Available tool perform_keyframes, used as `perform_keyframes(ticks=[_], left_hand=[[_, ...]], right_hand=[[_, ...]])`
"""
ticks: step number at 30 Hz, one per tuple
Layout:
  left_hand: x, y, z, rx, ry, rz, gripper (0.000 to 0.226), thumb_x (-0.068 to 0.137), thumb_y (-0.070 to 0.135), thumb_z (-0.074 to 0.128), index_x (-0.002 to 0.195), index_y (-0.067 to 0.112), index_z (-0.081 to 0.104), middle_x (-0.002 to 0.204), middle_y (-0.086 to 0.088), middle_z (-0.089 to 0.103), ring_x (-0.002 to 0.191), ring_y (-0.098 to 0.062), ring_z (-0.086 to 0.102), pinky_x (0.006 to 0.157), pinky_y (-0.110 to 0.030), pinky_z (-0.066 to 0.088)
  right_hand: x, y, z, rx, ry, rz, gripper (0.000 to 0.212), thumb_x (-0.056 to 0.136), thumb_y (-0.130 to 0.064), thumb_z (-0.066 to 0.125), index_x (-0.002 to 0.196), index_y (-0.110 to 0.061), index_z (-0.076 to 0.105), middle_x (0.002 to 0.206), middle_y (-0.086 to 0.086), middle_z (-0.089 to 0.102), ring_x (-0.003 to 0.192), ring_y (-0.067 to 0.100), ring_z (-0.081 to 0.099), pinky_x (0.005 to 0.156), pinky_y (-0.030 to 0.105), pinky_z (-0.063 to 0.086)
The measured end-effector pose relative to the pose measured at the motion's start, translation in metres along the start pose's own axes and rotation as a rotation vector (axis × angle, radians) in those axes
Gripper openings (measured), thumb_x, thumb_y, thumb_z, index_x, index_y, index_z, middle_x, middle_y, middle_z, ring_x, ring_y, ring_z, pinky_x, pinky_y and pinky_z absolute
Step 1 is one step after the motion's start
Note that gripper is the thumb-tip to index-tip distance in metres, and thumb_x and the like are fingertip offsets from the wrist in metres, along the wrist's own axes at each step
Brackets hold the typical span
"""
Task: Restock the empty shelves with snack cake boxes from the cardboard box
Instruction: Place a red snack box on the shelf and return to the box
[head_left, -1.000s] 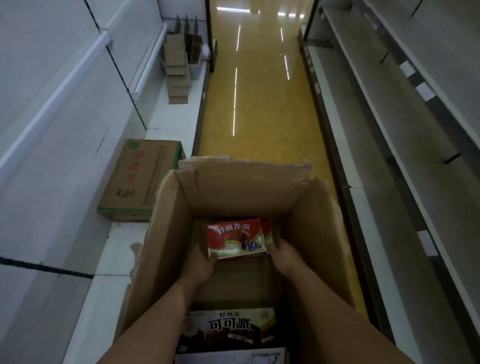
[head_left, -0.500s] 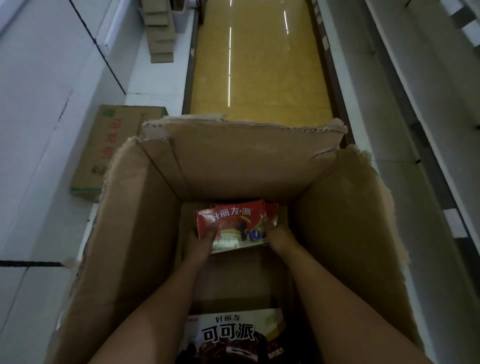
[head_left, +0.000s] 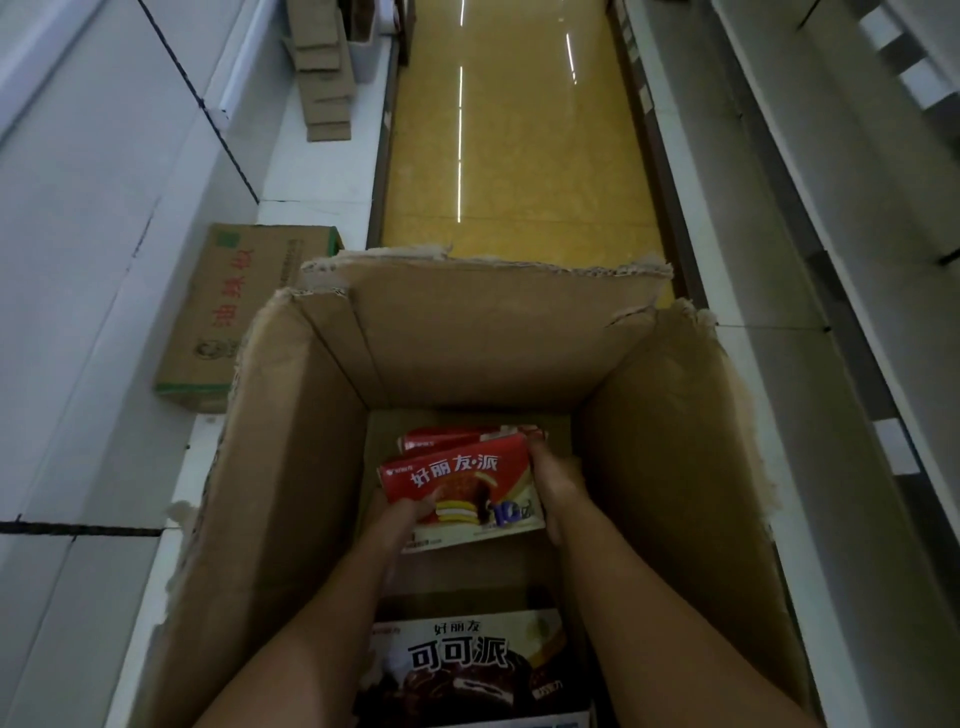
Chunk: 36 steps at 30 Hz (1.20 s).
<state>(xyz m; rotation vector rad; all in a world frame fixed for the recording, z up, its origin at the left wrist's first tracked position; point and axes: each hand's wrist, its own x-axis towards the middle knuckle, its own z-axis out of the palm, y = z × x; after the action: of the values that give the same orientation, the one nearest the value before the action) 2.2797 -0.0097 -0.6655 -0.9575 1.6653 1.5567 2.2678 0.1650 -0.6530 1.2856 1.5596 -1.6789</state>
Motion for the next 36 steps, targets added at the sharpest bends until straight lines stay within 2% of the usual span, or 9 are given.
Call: perform_keyframes(ticks=[3,6,10,16,21,23,27,31,36], left_hand=[[-0.026,0.004,-0.004,-0.038,-0.031,0.003,0.010,0.091,0.011,0.061,0.093,0.020,0.057,0.095,-0.009,0.066,0.086,-0.026,0.063,0.084,-0.040,0.049],[-0.057,0.007,-0.008,-0.104,-0.086,0.024,0.018,0.090,0.013,0.061,0.108,0.013,0.059,0.103,-0.016,0.069,0.095,-0.034,0.066,0.091,-0.046,0.050],[-0.107,0.011,-0.014,-0.179,-0.141,0.019,0.028,0.086,0.013,0.064,0.114,0.012,0.058,0.103,-0.018,0.071,0.094,-0.036,0.068,0.083,-0.046,0.054],[-0.191,0.012,-0.027,-0.219,-0.166,0.092,0.050,0.070,0.015,0.075,0.118,0.019,0.057,0.102,-0.018,0.071,0.094,-0.040,0.068,0.089,-0.059,0.050],[-0.270,0.022,-0.022,-0.250,-0.286,0.155,0.039,0.079,0.001,0.061,0.114,0.017,0.055,0.108,-0.023,0.068,0.098,-0.042,0.065,0.079,-0.053,0.052],[-0.302,0.026,-0.014,-0.245,-0.345,0.179,0.042,0.074,-0.003,0.057,0.113,0.014,0.054,0.110,-0.026,0.065,0.099,-0.043,0.062,0.078,-0.053,0.051],[-0.363,0.020,0.015,-0.070,-0.409,0.245,0.043,0.070,-0.001,0.050,0.112,0.009,0.051,0.109,-0.026,0.063,0.101,-0.041,0.060,0.081,-0.050,0.050],[-0.405,0.010,0.045,0.028,-0.476,0.310,0.037,0.076,0.000,0.048,0.111,0.008,0.051,0.110,-0.023,0.063,0.103,-0.039,0.060,0.090,-0.052,0.048],[-0.445,0.012,0.087,0.142,-0.631,0.312,0.043,0.073,0.005,0.052,0.116,0.008,0.050,0.111,-0.022,0.064,0.108,-0.040,0.060,0.091,-0.051,0.049]], right_hand=[[-0.030,-0.009,-0.003,0.052,-0.059,-0.007,0.054,0.092,-0.054,0.051,0.124,-0.010,0.054,0.106,0.014,0.068,0.096,0.029,0.066,0.086,0.041,0.053],[-0.064,-0.016,-0.014,0.078,-0.056,-0.086,0.046,0.094,-0.044,0.052,0.125,-0.010,0.051,0.097,0.012,0.069,0.079,0.024,0.066,0.062,0.032,0.051],[-0.112,-0.015,-0.027,0.077,-0.042,-0.186,0.029,0.097,-0.039,0.050,0.111,-0.014,0.048,0.094,0.011,0.069,0.081,0.024,0.067,0.068,0.034,0.053],[-0.194,-0.007,-0.055,0.054,-0.058,-0.322,0.034,0.097,-0.039,0.050,0.107,-0.008,0.056,0.095,0.014,0.071,0.087,0.029,0.070,0.082,0.044,0.055],[-0.266,0.003,-0.106,0.204,0.025,-0.466,0.023,0.096,-0.041,0.049,0.102,-0.019,0.052,0.089,0.011,0.070,0.076,0.026,0.068,0.064,0.033,0.051],[-0.293,0.007,-0.130,0.272,0.065,-0.505,0.021,0.095,-0.040,0.051,0.099,-0.020,0.049,0.084,0.008,0.067,0.074,0.025,0.067,0.067,0.037,0.052],[-0.335,0.023,-0.176,0.345,0.148,-0.541,0.041,0.092,-0.044,0.055,0.115,-0.010,0.052,0.095,0.017,0.068,0.082,0.036,0.069,0.081,0.054,0.055],[-0.375,0.044,-0.222,0.419,0.136,-0.556,0.040,0.092,-0.046,0.054,0.112,-0.011,0.050,0.099,0.020,0.068,0.083,0.039,0.069,0.076,0.050,0.057],[-0.417,0.077,-0.278,0.466,0.142,-0.605,0.045,0.091,-0.051,0.051,0.110,-0.011,0.057,0.096,0.021,0.071,0.087,0.039,0.070,0.086,0.057,0.053]])
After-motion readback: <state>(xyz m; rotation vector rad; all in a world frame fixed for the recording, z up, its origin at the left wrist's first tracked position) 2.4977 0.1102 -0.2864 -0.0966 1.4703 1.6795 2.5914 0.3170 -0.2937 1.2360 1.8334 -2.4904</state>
